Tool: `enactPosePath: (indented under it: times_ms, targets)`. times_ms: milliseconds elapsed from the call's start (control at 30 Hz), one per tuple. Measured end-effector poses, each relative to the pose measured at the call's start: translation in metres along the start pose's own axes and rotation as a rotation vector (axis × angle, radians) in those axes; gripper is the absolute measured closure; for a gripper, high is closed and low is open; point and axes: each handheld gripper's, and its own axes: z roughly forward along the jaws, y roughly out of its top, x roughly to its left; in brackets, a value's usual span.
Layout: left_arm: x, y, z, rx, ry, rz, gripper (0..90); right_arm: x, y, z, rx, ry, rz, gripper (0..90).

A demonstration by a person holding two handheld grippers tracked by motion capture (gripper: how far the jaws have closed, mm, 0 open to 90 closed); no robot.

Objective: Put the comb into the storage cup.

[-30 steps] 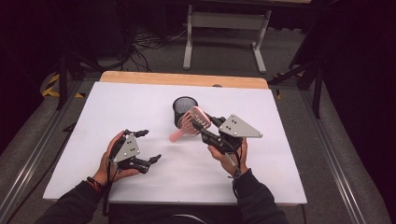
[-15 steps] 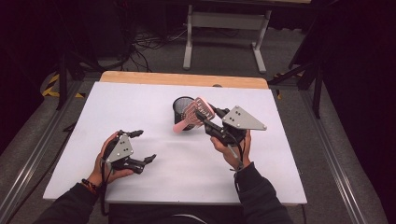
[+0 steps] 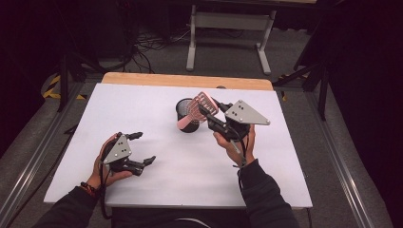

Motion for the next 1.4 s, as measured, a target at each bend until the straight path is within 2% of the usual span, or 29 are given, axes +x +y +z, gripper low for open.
enactPosePath:
  times_ms: [333,600,867,1233,1400]
  targets:
    - [0.0,0.0,0.002,-0.004,-0.007,-0.002,9.0,-0.007,0.005,0.01,-0.002,0.003,0.009,64.3]
    - [-0.001,0.0,0.003,0.005,-0.015,0.001,9.0,-0.005,0.015,0.003,-0.033,0.004,0.001,64.3]
    - [-0.001,0.0,0.003,0.001,-0.015,0.0,9.0,-0.012,0.021,0.002,-0.045,-0.025,0.003,64.3]
    - [-0.001,0.0,0.003,0.005,-0.012,0.008,9.1,-0.017,0.023,0.007,-0.036,-0.057,0.0,64.3]
    - [-0.001,0.0,0.003,0.004,-0.013,0.008,9.1,-0.02,0.022,0.009,-0.029,-0.067,0.023,64.3]
